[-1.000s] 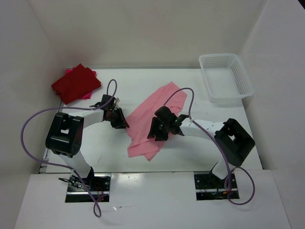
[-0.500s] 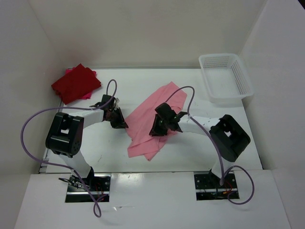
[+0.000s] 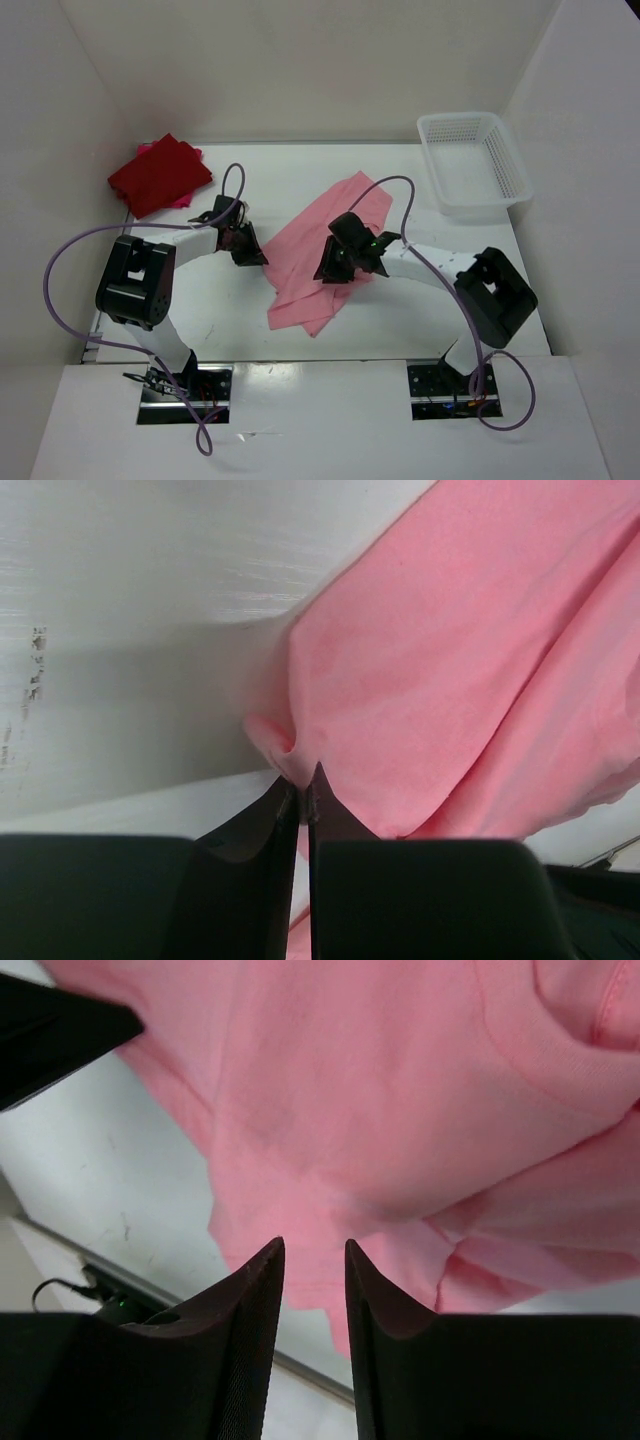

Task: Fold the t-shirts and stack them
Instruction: Flatten out the tshirt

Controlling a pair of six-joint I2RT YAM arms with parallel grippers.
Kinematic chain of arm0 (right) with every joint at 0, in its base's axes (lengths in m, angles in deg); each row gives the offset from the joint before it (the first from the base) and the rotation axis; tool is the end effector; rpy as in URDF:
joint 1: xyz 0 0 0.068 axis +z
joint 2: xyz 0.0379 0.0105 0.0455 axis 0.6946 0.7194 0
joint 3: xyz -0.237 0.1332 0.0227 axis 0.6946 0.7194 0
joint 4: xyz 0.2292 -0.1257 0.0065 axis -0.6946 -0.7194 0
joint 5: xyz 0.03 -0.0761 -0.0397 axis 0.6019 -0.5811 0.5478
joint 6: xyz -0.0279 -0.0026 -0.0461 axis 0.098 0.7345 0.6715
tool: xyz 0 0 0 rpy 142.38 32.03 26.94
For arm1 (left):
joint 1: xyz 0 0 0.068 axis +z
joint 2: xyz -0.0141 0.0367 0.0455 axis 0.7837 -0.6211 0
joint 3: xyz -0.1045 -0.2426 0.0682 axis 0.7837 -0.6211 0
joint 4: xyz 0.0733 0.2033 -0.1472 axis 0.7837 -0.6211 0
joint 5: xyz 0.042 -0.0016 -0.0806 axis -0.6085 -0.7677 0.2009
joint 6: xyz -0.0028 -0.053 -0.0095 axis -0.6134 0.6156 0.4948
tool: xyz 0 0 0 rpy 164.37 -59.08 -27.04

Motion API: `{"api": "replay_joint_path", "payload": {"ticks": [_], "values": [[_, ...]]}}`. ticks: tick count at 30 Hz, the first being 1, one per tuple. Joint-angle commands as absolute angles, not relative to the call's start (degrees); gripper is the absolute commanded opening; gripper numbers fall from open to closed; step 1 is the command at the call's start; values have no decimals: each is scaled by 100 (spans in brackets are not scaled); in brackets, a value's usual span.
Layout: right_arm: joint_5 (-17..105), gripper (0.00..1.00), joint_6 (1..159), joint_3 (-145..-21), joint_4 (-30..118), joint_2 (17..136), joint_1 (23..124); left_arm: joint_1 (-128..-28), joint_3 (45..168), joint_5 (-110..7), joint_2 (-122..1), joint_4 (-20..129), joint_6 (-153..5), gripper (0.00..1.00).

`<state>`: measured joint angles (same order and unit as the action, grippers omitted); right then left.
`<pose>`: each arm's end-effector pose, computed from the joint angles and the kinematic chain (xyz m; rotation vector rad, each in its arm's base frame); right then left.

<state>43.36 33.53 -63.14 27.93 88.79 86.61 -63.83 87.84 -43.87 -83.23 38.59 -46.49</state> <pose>0.2406 0.2270 0.1846 0.1968 2.7057 0.7509 0.3209 -0.0795 0.1524 -0.5262 2.6351 -0.6658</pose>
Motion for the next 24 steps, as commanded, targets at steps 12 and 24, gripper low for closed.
{"api": "replay_joint_path", "payload": {"ticks": [12,24], "values": [[5059,38,3082,-6079,3388,9140,8662,-6399,8855,-4464,-8330,3921,-4581,15],[4963,31,3090,-6483,3467,9404,8662,-6399,8802,-4464,-8330,3921,-4581,16]]}}
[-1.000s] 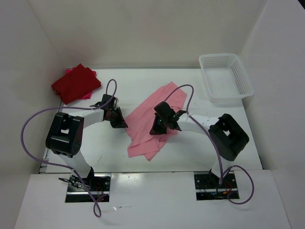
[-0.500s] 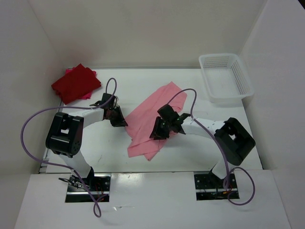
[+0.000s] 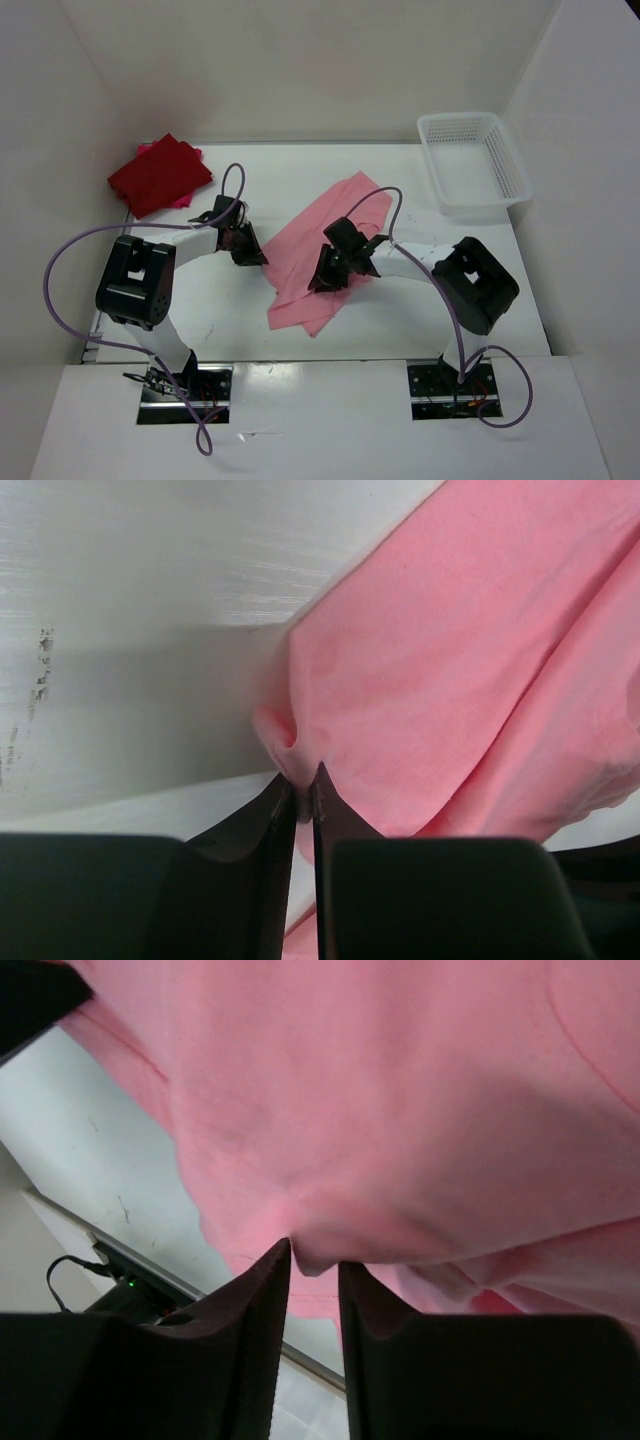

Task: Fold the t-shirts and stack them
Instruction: Flatten out the tshirt

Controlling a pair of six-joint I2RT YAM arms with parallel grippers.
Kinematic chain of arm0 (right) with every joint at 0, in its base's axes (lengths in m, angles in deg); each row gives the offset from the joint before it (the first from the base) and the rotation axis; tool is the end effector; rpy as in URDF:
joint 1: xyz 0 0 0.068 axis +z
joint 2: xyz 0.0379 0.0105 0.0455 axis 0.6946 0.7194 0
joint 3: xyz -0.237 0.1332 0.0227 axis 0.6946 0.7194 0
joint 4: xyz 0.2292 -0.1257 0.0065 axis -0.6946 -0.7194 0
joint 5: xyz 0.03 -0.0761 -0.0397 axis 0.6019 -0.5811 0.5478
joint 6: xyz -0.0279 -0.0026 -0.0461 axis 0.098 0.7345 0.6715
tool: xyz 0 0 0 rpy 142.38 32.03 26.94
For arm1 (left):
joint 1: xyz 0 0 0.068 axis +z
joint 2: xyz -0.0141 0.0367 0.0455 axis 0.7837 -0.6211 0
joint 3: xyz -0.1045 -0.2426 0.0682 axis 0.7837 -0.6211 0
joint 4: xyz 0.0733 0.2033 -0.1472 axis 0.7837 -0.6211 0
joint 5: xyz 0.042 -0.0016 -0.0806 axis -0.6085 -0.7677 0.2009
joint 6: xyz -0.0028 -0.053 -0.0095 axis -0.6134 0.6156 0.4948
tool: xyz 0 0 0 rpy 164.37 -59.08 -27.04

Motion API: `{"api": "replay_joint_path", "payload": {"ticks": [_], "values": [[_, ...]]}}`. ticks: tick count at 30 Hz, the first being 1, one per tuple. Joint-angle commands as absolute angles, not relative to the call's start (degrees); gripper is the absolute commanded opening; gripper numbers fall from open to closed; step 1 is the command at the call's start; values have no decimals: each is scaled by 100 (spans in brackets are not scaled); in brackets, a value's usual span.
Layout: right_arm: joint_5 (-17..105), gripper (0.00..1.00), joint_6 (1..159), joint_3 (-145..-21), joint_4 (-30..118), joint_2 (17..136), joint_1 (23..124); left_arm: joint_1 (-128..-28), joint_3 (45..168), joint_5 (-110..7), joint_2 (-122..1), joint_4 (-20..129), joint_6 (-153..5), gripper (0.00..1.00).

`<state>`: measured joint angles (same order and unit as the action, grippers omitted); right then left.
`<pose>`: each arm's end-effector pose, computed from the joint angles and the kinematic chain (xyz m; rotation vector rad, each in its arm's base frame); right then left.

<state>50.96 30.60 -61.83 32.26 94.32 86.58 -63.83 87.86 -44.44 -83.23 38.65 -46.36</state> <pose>0.2427 0.2350 0.1531 0.2260 2.8169 0.8656 0.3212 -0.0792 0.1525 -0.5322 2.6312 -0.6545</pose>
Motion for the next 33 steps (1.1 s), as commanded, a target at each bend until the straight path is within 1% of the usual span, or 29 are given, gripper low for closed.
{"api": "replay_joint_path", "payload": {"ticks": [1,3,4,7,8,9,10,13,14,16,18,20,21,22,23,25,27,28,29,30,31,32,33], "values": [[4962,28,3091,-6483,3414,9404,8662,-6399,8802,-4464,-8330,3921,-4581,16],[4962,26,3143,-6553,3353,9509,8662,-6399,8802,-4524,-8330,3921,-4581,16],[4962,23,3143,-6553,3352,9509,8662,-6399,8802,-4525,-8330,3921,-4581,16],[4814,13,3213,-6553,3222,9396,8662,-6399,8872,-4656,-8330,3859,-4634,16],[4752,7,3214,-6553,3168,9326,8662,-6399,8873,-4735,-8330,3798,-4686,16],[4656,4,3283,-6606,3116,9273,8662,-6399,8934,-4788,-8330,3745,-4687,14],[4603,1,3371,-6606,2958,9211,8662,-6347,8995,-4928,-8391,3745,-4687,14],[4400,0,3572,-6606,2686,8668,8662,-6084,9320,-5061,-8444,3604,-4792,13],[4322,0,3635,-6606,2389,8483,8662,-5944,9425,-5061,-8444,3543,-4871,13],[4075,0,3819,-6440,1992,7894,8557,-5382,9890,-5061,-8733,3482,-5002,13],[4075,0,3960,-6099,1457,7499,8058,-4769,10294,-4956,-9118,3368,-5003,13],[4259,0,4257,-5799,1174,6770,7514,-4458,10805,-4877,-9305,3367,-5003,13],[4259,0,4381,-5563,886,6541,6911,-4361,10963,-4998,-9375,3367,-5003,13],[4459,0,4487,-5482,787,6339,6644,-4282,11121,-5000,-9463,3367,-5003,13],[4557,0,4488,-5481,734,6093,6476,-4212,11462,-5078,-9464,3367,-5003,13],[4610,0,4366,-5533,585,6091,6421,-4211,11841,-5193,-9630,3306,-5003,16],[4611,0,4243,-5464,523,6161,6316,-4211,12472,-5245,-9805,3244,-5003,21],[4541,0,4242,-5464,522,6161,6316,-4211,12676,-5246,-9876,3244,-5003,28],[4436,3,4181,-5411,522,6222,6263,-4211,12878,-5246,-9946,3139,-5073,40],[4374,3,4120,-5411,522,6275,6263,-4211,13107,-5185,-10121,2990,-5160,53],[4321,3,4119,-5411,522,6275,6098,-4211,13318,-5184,-10123,2832,-5222,68],[4321,5,4119,-5411,609,6275,5991,-4315,13337,-5358,-9983,2744,-5284,77],[4321,6,4119,-5411,706,6327,5886,-4369,13137,-5430,-9799,2830,-5337,83]]}}
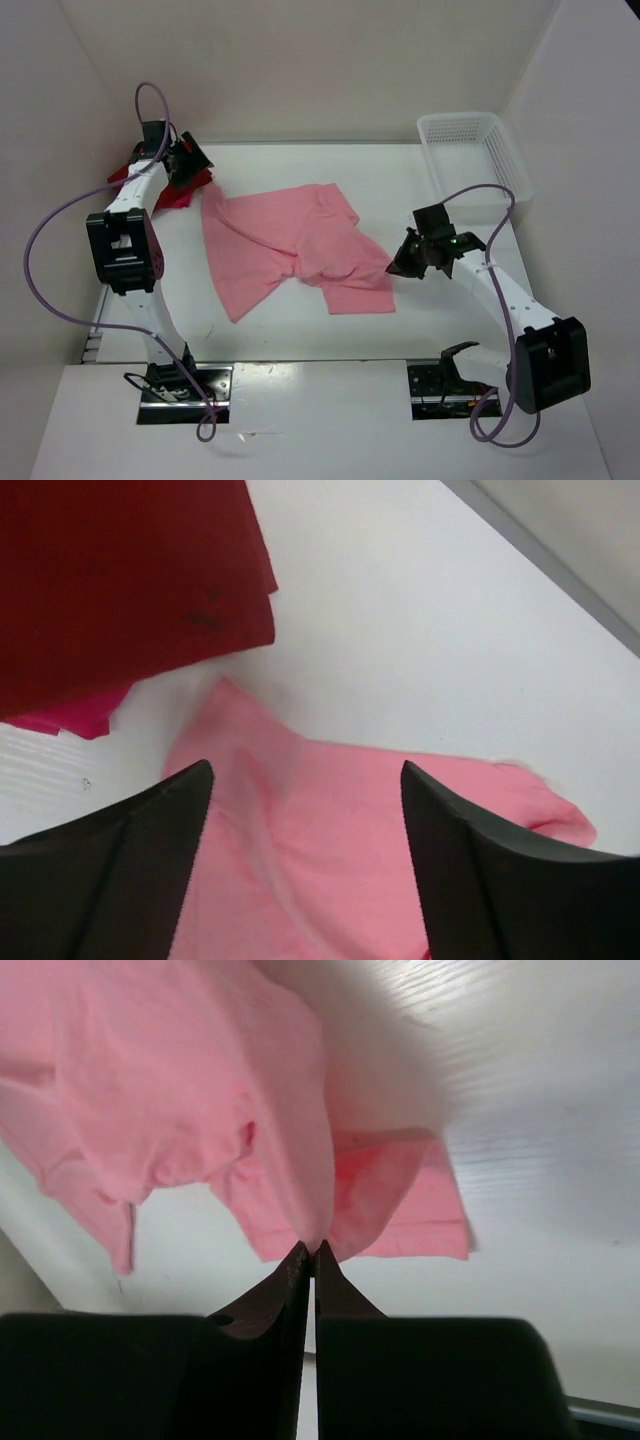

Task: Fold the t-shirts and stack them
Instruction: Flatten out the tshirt

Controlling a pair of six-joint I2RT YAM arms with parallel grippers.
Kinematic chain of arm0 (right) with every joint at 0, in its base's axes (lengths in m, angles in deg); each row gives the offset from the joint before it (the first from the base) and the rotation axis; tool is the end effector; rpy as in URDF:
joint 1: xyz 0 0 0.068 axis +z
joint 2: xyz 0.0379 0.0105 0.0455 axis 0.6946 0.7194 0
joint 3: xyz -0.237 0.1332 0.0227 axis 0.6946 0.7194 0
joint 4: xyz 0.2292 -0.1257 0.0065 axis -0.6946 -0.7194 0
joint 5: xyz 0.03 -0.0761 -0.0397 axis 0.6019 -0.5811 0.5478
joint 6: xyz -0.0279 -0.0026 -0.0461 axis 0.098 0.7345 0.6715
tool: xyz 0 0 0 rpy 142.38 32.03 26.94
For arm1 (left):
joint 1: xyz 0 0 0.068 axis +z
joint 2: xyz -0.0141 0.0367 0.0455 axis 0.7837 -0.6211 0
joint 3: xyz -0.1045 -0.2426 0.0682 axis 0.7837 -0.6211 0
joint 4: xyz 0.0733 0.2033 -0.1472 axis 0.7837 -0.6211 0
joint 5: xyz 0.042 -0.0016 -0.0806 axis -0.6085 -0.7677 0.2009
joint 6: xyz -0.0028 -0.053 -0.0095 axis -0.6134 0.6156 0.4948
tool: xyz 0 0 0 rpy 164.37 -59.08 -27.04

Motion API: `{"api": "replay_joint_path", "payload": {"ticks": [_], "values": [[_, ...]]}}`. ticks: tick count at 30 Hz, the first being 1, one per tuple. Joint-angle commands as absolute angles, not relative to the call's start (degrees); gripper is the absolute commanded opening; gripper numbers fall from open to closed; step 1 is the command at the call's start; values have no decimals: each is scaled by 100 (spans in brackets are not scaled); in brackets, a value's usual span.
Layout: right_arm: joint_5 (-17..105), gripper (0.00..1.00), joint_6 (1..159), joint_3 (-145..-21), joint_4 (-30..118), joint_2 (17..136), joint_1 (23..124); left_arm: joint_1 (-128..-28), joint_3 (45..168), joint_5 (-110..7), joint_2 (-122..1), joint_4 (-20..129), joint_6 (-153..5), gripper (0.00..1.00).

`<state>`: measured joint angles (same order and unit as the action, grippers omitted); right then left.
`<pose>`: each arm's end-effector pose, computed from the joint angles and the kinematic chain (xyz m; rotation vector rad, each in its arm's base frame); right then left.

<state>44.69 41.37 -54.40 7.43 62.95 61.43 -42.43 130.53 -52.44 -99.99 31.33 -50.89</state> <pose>0.2170 0.0733 0.2345 0.5913 2.6138 0.5624 0.4615 0.0700 0.2603 -0.7947 2.1432 -0.3794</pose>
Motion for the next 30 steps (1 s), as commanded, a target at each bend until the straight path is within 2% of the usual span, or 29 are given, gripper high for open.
{"api": "replay_joint_path", "payload": {"ticks": [1,7,13,18,19,22,23,25,27,30], "values": [[4321,6,4119,-5472,794,6450,5789,-4430,12866,-5430,-9571,2926,-5389,85],[3908,8,4347,-5745,1330,7285,5516,-4967,10268,-5537,-7892,2998,-5512,78],[3802,8,4707,-5815,1524,7523,5121,-5020,8917,-5528,-7354,2875,-5513,75],[4013,6,4831,-5815,1586,7577,4778,-5020,9162,-5404,-8337,2980,-5460,58],[4013,6,4883,-5815,1586,7576,4708,-5020,9363,-5404,-8478,3032,-5460,50],[4075,6,4884,-5815,1524,7383,4654,-5020,9689,-5482,-8935,3182,-5390,39],[4075,5,4884,-5815,1463,7322,4602,-5020,9821,-5587,-9197,3235,-5390,32],[4022,5,4884,-5815,1402,7120,4540,-5020,10461,-5589,-9506,3165,-5390,24],[4022,5,4884,-5815,1331,7005,4400,-5194,11014,-5589,-9954,3052,-5390,20],[4075,5,4884,-5815,1200,6952,4400,-5466,12157,-5711,-10359,2875,-5443,20]]}}
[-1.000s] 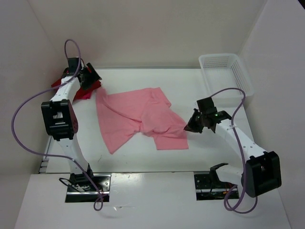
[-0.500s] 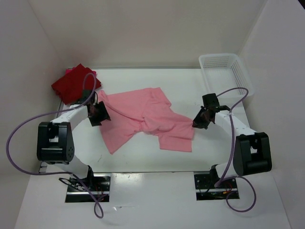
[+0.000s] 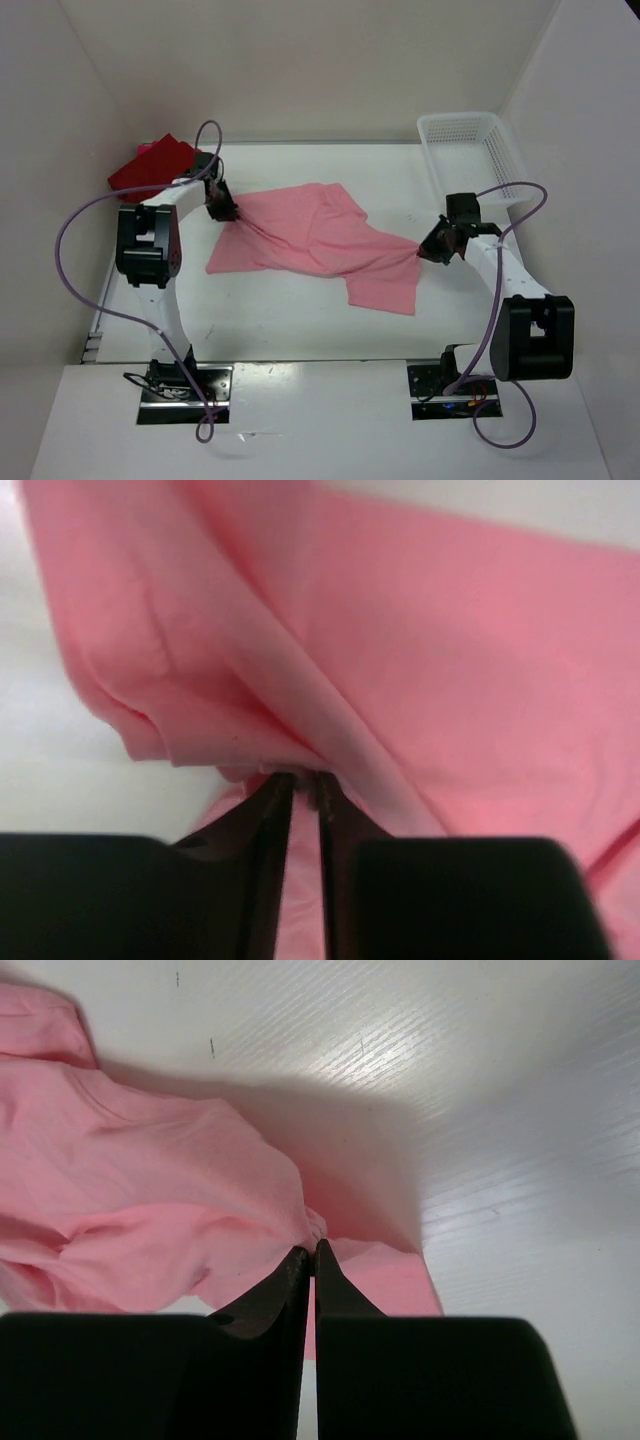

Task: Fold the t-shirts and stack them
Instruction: Flatten out the tshirt

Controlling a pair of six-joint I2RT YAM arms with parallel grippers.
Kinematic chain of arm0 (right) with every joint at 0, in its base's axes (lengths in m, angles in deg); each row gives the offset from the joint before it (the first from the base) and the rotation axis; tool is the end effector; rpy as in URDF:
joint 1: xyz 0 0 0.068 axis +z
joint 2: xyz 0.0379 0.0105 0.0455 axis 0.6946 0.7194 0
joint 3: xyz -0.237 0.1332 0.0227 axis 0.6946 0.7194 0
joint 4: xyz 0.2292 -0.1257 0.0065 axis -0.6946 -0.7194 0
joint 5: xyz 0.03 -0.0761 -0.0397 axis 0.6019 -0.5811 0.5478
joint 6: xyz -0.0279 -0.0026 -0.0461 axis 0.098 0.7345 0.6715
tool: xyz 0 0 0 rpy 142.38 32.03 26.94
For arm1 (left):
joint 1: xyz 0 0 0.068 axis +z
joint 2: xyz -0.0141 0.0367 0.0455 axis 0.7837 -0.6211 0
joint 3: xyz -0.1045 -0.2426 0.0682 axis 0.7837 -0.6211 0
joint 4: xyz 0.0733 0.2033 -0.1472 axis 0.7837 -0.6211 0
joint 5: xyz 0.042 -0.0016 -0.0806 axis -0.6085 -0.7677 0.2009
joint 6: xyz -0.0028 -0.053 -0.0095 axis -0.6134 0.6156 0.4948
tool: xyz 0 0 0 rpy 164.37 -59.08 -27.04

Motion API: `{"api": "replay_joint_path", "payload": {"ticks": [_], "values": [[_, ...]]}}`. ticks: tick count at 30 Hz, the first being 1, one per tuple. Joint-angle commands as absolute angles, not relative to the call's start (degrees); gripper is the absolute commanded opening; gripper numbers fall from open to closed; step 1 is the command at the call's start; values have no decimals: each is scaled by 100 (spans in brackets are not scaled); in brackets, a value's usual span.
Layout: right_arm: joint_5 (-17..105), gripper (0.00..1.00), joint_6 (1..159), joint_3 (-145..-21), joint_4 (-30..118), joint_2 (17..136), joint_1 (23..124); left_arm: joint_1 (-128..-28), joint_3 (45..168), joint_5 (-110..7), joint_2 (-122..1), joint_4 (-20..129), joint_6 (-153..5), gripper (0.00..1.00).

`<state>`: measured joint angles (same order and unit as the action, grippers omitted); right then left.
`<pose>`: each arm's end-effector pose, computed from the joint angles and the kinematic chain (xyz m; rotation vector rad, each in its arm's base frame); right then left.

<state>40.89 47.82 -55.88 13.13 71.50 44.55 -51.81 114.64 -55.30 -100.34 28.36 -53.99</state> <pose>0.2586 0.0051 0.2144 0.8397 2.5042 0.3372 0.4243 -0.0043 0.1664 -0.6881 2.5335 -0.2974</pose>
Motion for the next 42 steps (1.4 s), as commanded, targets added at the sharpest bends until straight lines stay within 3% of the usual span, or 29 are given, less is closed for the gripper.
{"api": "replay_joint_path", "payload": {"ticks": [1,2,5,7,11,13,15,18,20,23,26,35,42], "values": [[4075,5,4884,-5815,1199,6952,4400,-5520,12395,-5764,-10412,2744,-5495,26],[4075,5,4884,-5815,1199,6952,4400,-5521,12667,-5764,-10413,2743,-5495,34],[4145,5,4884,-5815,1199,7039,4400,-5521,12469,-5974,-9932,2690,-5626,71],[4206,6,4884,-5815,1269,7093,4400,-5468,11749,-6063,-9518,2751,-5627,78],[4364,7,4936,-5815,1375,7294,4400,-5345,10361,-6203,-8054,2752,-5514,75],[4426,9,4997,-5815,1436,7364,4347,-5266,9798,-6204,-7532,2752,-5268,64],[4513,9,4998,-5815,1489,7426,4347,-5038,9088,-5994,-6899,2752,-4961,47],[4637,9,5051,-5815,1551,7479,4347,-4477,8427,-5405,-6301,2804,-4609,33],[4689,10,5103,-5763,1551,7479,4347,-4300,7855,-5255,-6029,3006,-4231,33],[4821,10,5155,-5762,1612,7532,4347,-4246,7372,-5175,-5965,3427,-3765,52],[4883,10,5156,-5762,1665,7532,4347,-4246,7080,-5017,-5965,4007,-3353,58],[5006,10,5209,-5710,1718,7470,4347,-4246,7019,-5219,-6379,4341,-3141,58],[5006,10,5209,-5710,1718,7365,4399,-4246,7071,-5280,-6906,4676,-3034,48]]}}
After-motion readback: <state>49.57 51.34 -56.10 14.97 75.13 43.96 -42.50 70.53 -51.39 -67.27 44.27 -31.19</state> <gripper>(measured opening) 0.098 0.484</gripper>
